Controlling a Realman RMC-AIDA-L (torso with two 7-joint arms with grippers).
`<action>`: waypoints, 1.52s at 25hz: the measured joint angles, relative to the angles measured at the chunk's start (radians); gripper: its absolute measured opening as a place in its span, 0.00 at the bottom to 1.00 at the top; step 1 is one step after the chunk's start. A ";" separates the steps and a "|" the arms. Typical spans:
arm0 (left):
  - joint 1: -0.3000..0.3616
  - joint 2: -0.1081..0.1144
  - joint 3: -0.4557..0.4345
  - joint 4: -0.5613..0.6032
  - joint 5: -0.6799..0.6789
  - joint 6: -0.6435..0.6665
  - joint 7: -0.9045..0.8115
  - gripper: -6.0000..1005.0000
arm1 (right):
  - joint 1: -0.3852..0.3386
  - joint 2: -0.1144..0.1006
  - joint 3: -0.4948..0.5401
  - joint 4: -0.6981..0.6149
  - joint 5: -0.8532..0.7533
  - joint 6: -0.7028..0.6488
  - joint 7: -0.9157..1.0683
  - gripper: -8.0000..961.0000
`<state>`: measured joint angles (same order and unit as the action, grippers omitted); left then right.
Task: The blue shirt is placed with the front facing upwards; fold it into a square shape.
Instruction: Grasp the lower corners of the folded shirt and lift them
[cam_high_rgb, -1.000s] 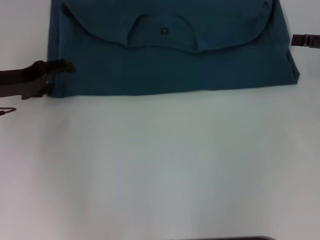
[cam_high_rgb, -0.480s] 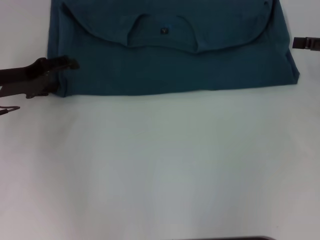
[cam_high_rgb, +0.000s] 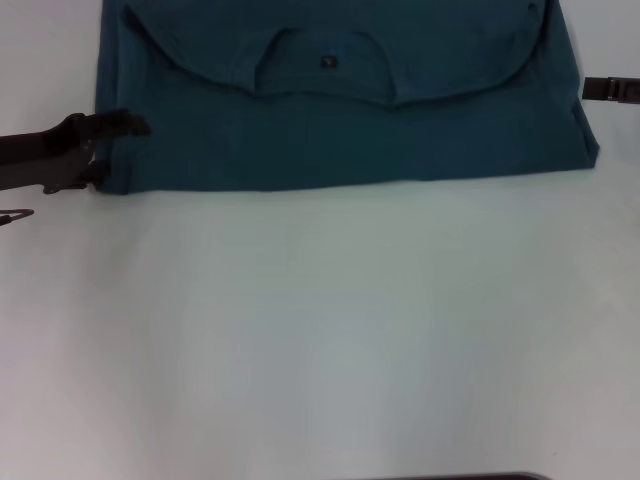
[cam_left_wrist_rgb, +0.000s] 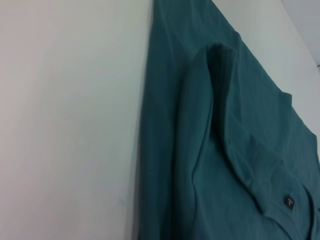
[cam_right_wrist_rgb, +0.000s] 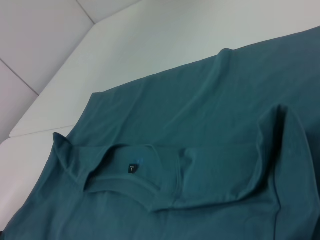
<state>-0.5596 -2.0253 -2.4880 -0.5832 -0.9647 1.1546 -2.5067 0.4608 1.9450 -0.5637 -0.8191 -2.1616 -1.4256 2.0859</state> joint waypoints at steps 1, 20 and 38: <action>-0.002 0.000 0.001 0.003 0.000 -0.001 0.000 0.94 | 0.000 0.000 0.000 0.000 0.000 0.000 0.000 0.97; -0.026 0.004 0.001 0.015 -0.016 0.042 0.006 0.94 | 0.006 0.000 0.001 0.000 0.003 0.004 -0.013 0.96; -0.034 0.007 0.007 0.033 -0.009 0.032 0.010 0.93 | 0.007 0.005 -0.001 0.002 0.002 0.003 -0.015 0.96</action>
<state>-0.5935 -2.0180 -2.4814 -0.5501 -0.9733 1.1862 -2.4969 0.4676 1.9496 -0.5645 -0.8175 -2.1600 -1.4222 2.0708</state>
